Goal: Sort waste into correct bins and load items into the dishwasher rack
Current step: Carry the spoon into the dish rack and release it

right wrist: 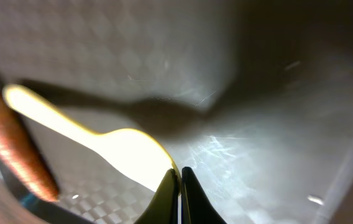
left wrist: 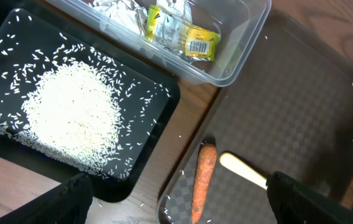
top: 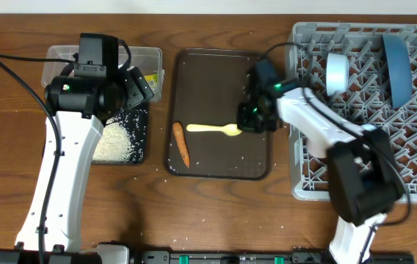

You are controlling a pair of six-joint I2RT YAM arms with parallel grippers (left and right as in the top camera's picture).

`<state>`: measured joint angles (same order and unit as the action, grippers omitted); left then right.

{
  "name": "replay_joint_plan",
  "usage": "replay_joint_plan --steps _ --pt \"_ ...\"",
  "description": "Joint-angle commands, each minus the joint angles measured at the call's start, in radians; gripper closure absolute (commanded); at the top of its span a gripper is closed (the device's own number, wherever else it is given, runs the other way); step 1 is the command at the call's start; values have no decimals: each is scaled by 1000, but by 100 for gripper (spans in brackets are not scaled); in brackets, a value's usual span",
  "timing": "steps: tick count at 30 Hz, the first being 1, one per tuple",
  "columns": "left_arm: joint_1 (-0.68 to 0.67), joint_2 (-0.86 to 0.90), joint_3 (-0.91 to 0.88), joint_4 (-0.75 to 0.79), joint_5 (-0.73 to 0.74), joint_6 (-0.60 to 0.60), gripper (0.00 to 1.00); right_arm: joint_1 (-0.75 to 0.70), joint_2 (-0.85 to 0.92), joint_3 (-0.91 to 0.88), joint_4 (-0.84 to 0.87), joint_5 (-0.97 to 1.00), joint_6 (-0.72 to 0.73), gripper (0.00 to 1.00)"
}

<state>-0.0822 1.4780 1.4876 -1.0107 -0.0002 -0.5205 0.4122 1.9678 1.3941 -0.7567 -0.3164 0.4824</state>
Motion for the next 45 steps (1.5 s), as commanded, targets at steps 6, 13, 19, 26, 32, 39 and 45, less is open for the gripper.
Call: replay_joint_plan --steps 6,13,19,26,32,39,45 --pt "3 5 8 -2 -12 -5 8 -26 -171 18 1 43 -102 99" --pt "3 5 8 -2 -12 -5 8 -46 -291 18 -3 129 -183 99" --pt "3 5 8 -2 -12 -5 8 -49 -418 18 -15 259 -271 99" --pt "3 5 8 -2 -12 -5 8 -49 -541 18 -107 634 -259 99" --pt "3 5 8 -2 -12 -5 8 -49 -610 18 -152 883 -181 99" --pt "3 5 8 -2 -12 -5 8 -54 -612 17 -91 1038 -161 99" --pt "3 5 8 -2 -12 -5 8 -88 -565 17 -14 1067 -161 99"
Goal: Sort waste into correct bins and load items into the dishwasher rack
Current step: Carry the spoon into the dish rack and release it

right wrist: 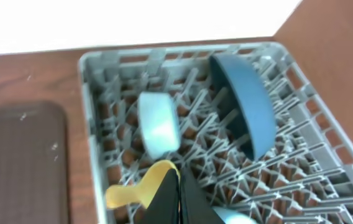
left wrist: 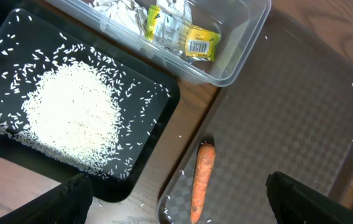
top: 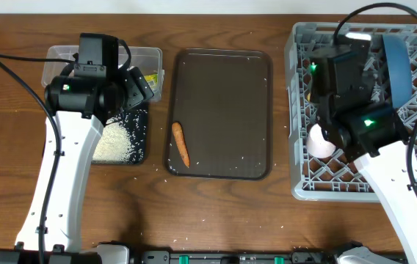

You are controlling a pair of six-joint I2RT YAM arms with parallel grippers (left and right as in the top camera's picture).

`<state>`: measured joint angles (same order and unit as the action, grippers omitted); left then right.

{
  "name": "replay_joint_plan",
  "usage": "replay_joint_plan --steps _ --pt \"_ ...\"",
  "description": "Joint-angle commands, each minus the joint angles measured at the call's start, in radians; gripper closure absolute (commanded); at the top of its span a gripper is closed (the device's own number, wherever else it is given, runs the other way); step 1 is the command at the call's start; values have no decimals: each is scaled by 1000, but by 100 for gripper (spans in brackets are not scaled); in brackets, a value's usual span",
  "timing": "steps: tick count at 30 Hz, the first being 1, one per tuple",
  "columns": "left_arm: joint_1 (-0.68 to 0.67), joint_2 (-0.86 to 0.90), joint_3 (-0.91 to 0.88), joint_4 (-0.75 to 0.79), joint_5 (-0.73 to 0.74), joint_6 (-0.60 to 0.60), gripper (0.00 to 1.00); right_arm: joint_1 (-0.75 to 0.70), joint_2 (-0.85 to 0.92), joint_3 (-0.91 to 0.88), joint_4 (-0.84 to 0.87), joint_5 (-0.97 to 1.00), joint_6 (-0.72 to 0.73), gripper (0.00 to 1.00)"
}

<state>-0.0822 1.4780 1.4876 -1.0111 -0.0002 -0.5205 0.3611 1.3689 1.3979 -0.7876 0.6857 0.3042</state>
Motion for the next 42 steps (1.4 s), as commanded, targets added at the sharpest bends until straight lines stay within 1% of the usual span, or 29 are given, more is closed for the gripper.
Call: replay_joint_plan --steps 1,6,13,18,23,25,30,32,34,36,40,42 --pt "3 5 8 -2 -12 -5 8 -45 51 13 32 65 16 99" --pt "3 5 8 -2 -12 -5 8 -69 156 13 116 66 -14 99" --pt "3 5 8 -2 -12 -5 8 -75 298 13 425 66 -135 99" --pt "3 5 8 -2 -12 -5 8 -78 375 13 579 65 -179 99" --pt "3 5 8 -2 -12 -5 8 -79 428 13 619 53 -178 99" --pt "3 5 8 -2 -12 -5 8 -79 429 13 615 40 -172 96" --pt "3 5 8 -2 -12 -5 8 -78 381 13 610 1 -159 84" --pt "3 5 8 -2 -12 -5 8 -77 333 13 584 -55 -159 74" --pt "3 5 8 -2 -12 -5 8 -76 284 13 549 -128 -160 61" --pt "3 5 8 -2 -12 -5 8 -73 231 13 502 -227 -160 51" --pt "3 5 8 -2 -12 -5 8 -56 145 13 413 -437 -158 35" --pt "3 5 8 -2 -12 -5 8 -40 124 13 377 -502 -141 29"
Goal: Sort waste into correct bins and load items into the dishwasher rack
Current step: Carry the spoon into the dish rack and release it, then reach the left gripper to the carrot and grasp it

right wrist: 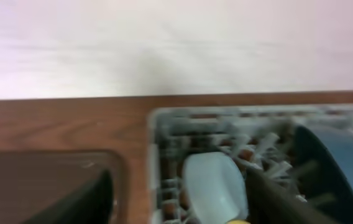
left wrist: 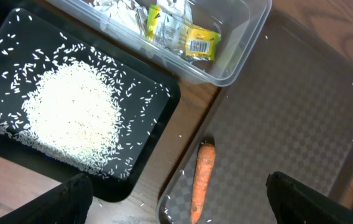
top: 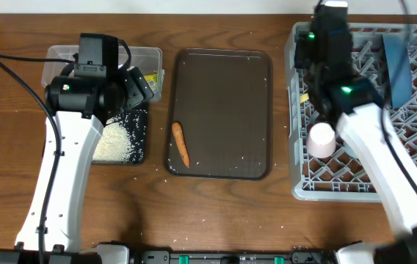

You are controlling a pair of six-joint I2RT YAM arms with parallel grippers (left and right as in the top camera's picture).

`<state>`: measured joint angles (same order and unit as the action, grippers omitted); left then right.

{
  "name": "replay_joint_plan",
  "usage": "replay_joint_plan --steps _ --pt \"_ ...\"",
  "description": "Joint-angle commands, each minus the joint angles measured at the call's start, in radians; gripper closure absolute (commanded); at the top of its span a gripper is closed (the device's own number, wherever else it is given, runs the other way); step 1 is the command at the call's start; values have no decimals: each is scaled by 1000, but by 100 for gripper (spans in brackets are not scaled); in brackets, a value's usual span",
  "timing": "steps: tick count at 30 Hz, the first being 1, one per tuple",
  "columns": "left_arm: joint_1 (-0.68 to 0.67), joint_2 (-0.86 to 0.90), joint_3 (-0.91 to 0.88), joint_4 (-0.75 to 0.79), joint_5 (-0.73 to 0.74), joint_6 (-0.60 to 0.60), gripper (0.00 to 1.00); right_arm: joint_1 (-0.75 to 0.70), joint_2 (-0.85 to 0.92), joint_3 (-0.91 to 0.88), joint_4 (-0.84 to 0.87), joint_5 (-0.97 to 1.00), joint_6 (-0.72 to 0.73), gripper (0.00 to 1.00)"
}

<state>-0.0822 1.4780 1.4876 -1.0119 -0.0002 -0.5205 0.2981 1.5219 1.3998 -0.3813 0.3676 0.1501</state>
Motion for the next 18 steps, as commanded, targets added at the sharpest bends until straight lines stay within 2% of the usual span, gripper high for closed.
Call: replay_joint_plan --steps 1,7,15,18 --pt "3 5 8 -1 -12 -5 8 35 -36 11 -50 -217 15 27" --pt "3 5 8 0 -11 -5 8 140 -17 11 -135 -401 65 22" --pt "3 5 8 -1 -12 -5 8 256 92 11 -179 -426 169 18" --pt "2 5 6 -2 16 -2 8 258 131 11 -199 -424 211 13"
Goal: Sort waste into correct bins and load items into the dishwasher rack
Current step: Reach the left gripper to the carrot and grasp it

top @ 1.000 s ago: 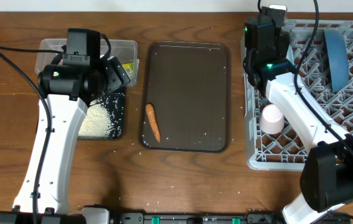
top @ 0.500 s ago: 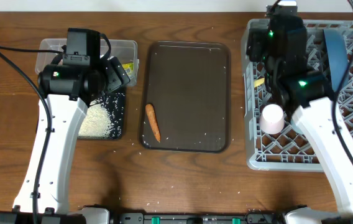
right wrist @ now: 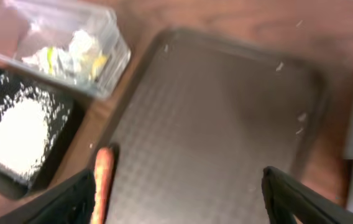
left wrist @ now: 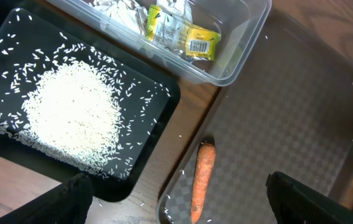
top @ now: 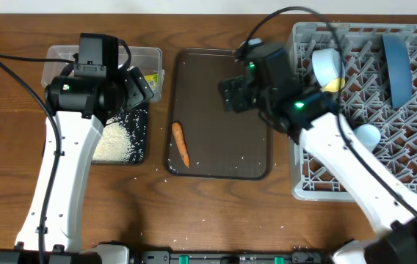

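An orange carrot [top: 181,144] lies at the left side of the brown tray [top: 223,147]; it also shows as the carrot [left wrist: 201,179] in the left wrist view and the carrot [right wrist: 102,179] in the right wrist view. A yellow spoon [top: 331,86] rests in the grey dishwasher rack [top: 341,187]. My right gripper [top: 230,94] hangs open and empty over the tray's upper middle, its fingers [right wrist: 301,198] wide apart. My left gripper [top: 139,84] stays open and empty over the bins, above and left of the carrot.
A clear bin [top: 62,55] holding wrappers [left wrist: 179,30] sits at the back left. In front of it stands a black bin [top: 139,154] with white rice [left wrist: 71,115]. The rack also holds a white cup [top: 324,66] and a blue plate [top: 393,59]. Rice grains dot the tray.
My right gripper has moved from above the rack's back left corner to over the brown tray. It is open and empty, and the spoon lies in the rack. The left arm has not moved.
My right gripper was shut on the yellow spoon on the tray beside the carrot. Then it held the spoon over the rack. Then it stood open above the rack's back left. Now it is over the tray, with the spoon left in the rack.
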You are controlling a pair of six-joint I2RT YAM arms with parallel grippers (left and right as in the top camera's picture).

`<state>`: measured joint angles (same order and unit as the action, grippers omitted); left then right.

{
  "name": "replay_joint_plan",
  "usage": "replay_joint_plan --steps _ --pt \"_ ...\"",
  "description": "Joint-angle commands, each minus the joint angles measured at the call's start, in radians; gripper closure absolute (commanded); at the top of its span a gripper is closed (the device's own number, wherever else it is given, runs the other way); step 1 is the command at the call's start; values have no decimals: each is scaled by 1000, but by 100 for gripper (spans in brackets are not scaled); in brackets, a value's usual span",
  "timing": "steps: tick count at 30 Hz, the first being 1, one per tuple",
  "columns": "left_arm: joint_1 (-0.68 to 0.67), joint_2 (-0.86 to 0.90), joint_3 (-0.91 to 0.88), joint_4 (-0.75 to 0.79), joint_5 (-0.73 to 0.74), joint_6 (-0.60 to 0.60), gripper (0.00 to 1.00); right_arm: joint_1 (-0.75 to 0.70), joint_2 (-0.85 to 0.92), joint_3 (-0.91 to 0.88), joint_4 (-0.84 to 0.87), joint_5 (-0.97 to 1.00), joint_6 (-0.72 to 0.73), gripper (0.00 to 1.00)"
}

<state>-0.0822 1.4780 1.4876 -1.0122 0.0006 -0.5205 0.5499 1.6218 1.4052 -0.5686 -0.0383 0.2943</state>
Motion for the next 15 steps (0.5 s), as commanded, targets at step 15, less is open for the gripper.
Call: replay_joint_plan --steps 15 --pt "-239 251 -134 106 85 89 10 -287 31 6 -153 -43 113 1"
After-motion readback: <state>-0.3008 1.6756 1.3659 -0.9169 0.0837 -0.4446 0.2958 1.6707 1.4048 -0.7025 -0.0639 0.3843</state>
